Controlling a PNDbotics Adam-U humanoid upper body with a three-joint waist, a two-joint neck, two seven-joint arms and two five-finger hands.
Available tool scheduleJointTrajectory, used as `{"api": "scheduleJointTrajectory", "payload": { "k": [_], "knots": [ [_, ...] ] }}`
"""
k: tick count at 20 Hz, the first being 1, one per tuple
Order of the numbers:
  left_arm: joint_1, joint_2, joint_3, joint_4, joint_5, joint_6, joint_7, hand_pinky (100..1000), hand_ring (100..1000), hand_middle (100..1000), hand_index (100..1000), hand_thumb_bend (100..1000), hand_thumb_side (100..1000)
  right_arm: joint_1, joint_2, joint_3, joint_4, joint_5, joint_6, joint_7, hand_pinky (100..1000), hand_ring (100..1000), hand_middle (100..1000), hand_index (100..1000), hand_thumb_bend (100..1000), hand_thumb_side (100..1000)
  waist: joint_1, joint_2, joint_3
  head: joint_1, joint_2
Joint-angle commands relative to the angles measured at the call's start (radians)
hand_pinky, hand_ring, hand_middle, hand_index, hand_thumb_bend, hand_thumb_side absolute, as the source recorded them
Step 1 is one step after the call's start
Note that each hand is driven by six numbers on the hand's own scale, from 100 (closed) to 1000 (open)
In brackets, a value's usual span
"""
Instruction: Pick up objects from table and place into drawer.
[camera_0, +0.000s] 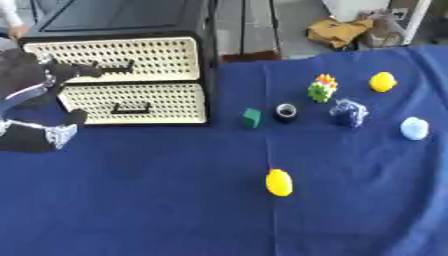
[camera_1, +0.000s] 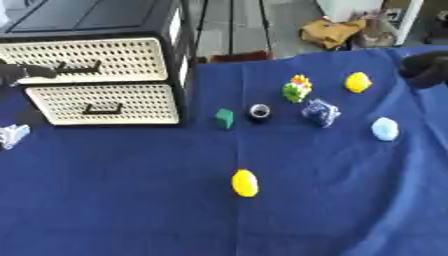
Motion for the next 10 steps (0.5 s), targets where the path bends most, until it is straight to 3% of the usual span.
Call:
{"api": "scheduleJointTrajectory", "payload": {
  "k": [1, 3, 10],
  "knots": [
    [-0.016, 0.041, 0.005, -0.013, 0.007, 0.006, -0.006, 100, 100, 195, 940, 100, 258, -0.007, -0.017, -0.001, -0.014, -0.011, 0.000, 0.002, 642, 704, 543, 747, 100, 995, -0.002, -0.021, 0.000, 0.001, 0.001],
    [-0.027, 0.036, 0.014, -0.001, 0.014, 0.016, -0.014, 100, 100, 187, 950, 100, 310, -0.003, -0.016, 0.003, -0.014, -0.009, 0.000, 0.007, 646, 706, 533, 740, 100, 991, -0.001, -0.017, -0.007, 0.003, 0.001],
    [-0.145, 0.010, 0.001, 0.139, 0.101, 0.082, -0.081, 100, 100, 179, 980, 100, 324, 0.004, -0.013, 0.012, -0.014, -0.003, 0.002, 0.019, 648, 708, 532, 740, 100, 990, 0.005, -0.014, -0.019, 0.006, -0.003]
  ]
}}
